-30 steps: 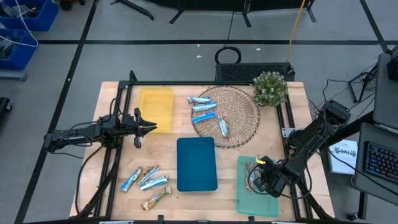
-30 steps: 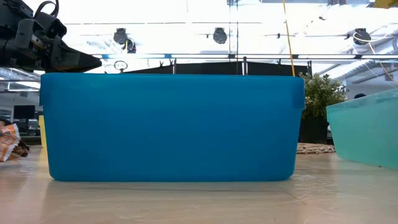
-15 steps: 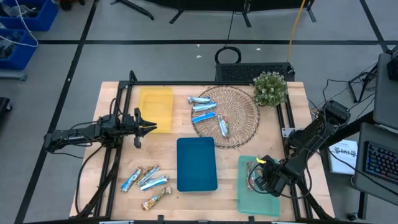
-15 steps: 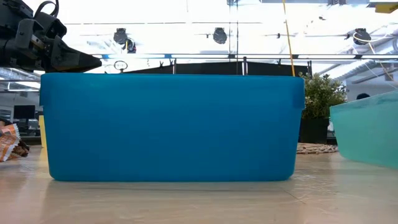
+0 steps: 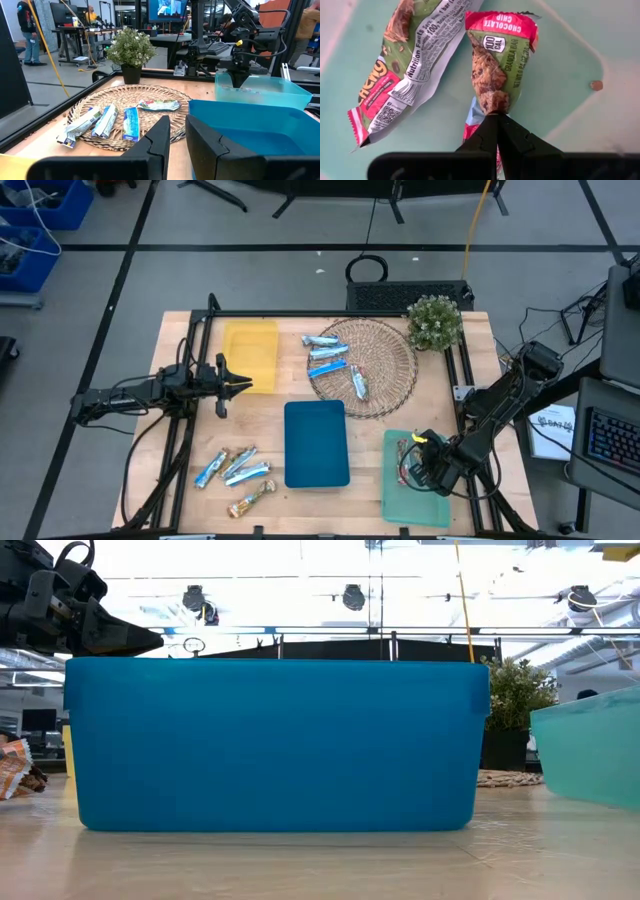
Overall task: Pick and place Granola Bars by type
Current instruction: Put the red granola bar into the green bin
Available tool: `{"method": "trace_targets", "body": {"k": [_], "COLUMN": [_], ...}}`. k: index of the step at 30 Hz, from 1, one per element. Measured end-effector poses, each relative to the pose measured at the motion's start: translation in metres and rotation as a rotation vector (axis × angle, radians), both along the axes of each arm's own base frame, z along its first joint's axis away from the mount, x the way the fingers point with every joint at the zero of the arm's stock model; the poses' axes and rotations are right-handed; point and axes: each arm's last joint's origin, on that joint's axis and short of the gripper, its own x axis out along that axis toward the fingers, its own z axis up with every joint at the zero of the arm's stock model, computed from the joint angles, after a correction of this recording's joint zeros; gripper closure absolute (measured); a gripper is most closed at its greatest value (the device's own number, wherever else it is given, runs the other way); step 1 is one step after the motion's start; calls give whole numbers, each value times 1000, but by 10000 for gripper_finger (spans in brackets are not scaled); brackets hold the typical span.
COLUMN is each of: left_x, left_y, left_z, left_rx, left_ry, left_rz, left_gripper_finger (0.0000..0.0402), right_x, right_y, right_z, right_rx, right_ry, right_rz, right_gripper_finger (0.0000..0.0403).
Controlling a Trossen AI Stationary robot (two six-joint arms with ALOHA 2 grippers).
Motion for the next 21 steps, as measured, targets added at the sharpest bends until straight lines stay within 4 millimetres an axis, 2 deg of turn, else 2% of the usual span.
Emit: {"method": "trace_targets", "body": {"k": [8, 21], "left_x": [0, 0], "left_y": [0, 0], "left_z": [0, 0], "left_rx": [0, 0], "left_ry": [0, 0], "left_rz": [0, 0], "left_gripper_finger": [334, 334], "right_x": [1, 1], "right_y": [1, 1], "right_z": [0, 0], "right_rx": [9, 6], "right_ry": [-9, -14], "right_rz": [8, 8], "right_gripper_finger": [395, 300]}}
